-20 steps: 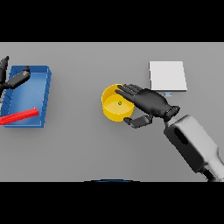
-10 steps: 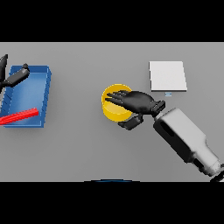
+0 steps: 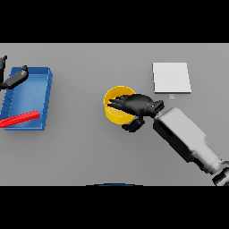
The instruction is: Pick up the red beaker and tilt it to pour out 1 green nut into yellow bowl. Pick up the yellow bowl and place it on the metallic measuring scale.
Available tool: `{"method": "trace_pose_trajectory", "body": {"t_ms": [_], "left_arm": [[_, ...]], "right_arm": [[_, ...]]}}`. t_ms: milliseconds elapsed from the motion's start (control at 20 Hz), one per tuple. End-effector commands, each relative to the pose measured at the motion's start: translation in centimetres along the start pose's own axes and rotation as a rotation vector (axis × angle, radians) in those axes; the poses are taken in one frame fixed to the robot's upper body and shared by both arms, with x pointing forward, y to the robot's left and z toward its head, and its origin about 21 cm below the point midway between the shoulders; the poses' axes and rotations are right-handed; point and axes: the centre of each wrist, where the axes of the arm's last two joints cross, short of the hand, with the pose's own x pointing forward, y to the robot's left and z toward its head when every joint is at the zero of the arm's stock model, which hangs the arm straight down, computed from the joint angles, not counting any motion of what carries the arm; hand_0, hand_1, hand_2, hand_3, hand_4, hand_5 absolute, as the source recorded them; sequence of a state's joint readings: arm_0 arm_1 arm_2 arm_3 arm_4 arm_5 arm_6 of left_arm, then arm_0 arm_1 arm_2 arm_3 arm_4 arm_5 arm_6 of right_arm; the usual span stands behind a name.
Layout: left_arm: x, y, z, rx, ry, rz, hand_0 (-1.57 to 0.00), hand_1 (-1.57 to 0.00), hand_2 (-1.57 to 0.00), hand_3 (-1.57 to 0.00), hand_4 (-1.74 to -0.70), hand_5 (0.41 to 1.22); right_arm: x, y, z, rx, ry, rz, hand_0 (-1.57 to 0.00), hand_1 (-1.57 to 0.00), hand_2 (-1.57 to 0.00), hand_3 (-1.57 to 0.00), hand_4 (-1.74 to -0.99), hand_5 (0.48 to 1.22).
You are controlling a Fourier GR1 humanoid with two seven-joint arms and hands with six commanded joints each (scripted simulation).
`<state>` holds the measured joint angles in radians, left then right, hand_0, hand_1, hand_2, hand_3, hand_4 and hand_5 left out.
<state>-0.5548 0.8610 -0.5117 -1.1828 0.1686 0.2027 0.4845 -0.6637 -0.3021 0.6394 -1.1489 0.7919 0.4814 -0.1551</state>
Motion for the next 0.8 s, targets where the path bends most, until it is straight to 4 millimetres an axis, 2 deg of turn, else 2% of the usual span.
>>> {"method": "trace_pose_trajectory", "body": {"t_ms": [0,100,150,200,250,300,400,450,550,650,750], "left_arm": [[0.12,-0.13,0.17,-0.002,-0.003,0.001,0.0,0.0,0.0,0.0,-0.79,0.729],[0.24,-0.01,0.31,-0.001,-0.01,0.003,0.0,0.0,0.0,0.0,-0.79,0.725],[0.51,0.02,0.18,-0.003,-0.001,0.005,0.0,0.0,0.0,0.0,-0.79,0.723],[0.5,0.09,0.08,0.0,-0.001,0.006,0.0,0.0,0.0,0.0,-0.79,0.722],[0.16,0.11,0.09,0.008,0.005,0.008,0.0,0.0,0.0,0.0,-0.79,0.723],[0.28,0.08,0.21,0.006,-0.004,0.013,0.0,0.0,0.0,0.0,-0.8,0.725],[0.38,0.05,0.23,0.005,0.0,0.017,0.0,0.0,0.0,0.0,-0.8,0.727],[0.53,0.16,0.15,0.009,0.0,0.014,0.0,0.0,0.0,0.0,-0.8,0.728],[0.41,0.18,0.28,0.006,-0.01,0.009,0.0,0.0,0.0,0.0,-0.8,0.727],[0.48,0.02,0.58,0.006,-0.018,0.014,0.0,0.0,0.0,0.0,-0.8,0.725],[0.16,-0.12,0.57,0.013,-0.004,0.013,0.0,0.0,0.0,0.0,-0.8,0.726]], "right_arm": [[-0.19,-0.16,-0.09,-0.003,0.009,0.007,0.0,0.0,0.0,-0.01,-1.308,0.729],[0.15,0.24,-0.38,0.019,0.027,0.016,-0.02,-0.04,-0.07,-0.09,-1.339,0.784],[0.43,0.04,-0.51,0.02,0.039,0.032,-0.09,-0.11,-0.13,-0.16,-1.362,0.82],[0.41,0.24,-0.47,0.027,0.023,0.04,-0.26,-0.24,-0.23,-0.25,-1.387,0.9],[0.25,0.36,-0.34,0.036,0.015,0.039,-0.51,-0.44,-0.39,-0.36,-1.425,0.964],[0.21,0.56,-0.22,0.047,0.021,0.038,-0.72,-0.66,-0.62,-0.47,-1.488,1.016],[0.12,0.19,-0.19,0.083,0.009,0.023,-1.03,-0.99,-0.97,-0.69,-1.571,1.09],[0.09,0.08,-0.17,0.101,0.007,0.014,-1.14,-1.11,-1.09,-0.87,-1.604,1.116],[-0.04,0.04,-0.16,0.101,0.006,0.008,-1.29,-1.27,-1.26,-1.02,-1.649,1.154],[-0.05,-0.26,0.17,0.109,0.007,0.003,-1.39,-1.38,-1.31,-1.14,-1.682,1.178],[0.07,-0.3,0.03,0.101,0.012,0.006,-1.46,-1.45,-1.39,-1.17,-1.703,1.193]]}}
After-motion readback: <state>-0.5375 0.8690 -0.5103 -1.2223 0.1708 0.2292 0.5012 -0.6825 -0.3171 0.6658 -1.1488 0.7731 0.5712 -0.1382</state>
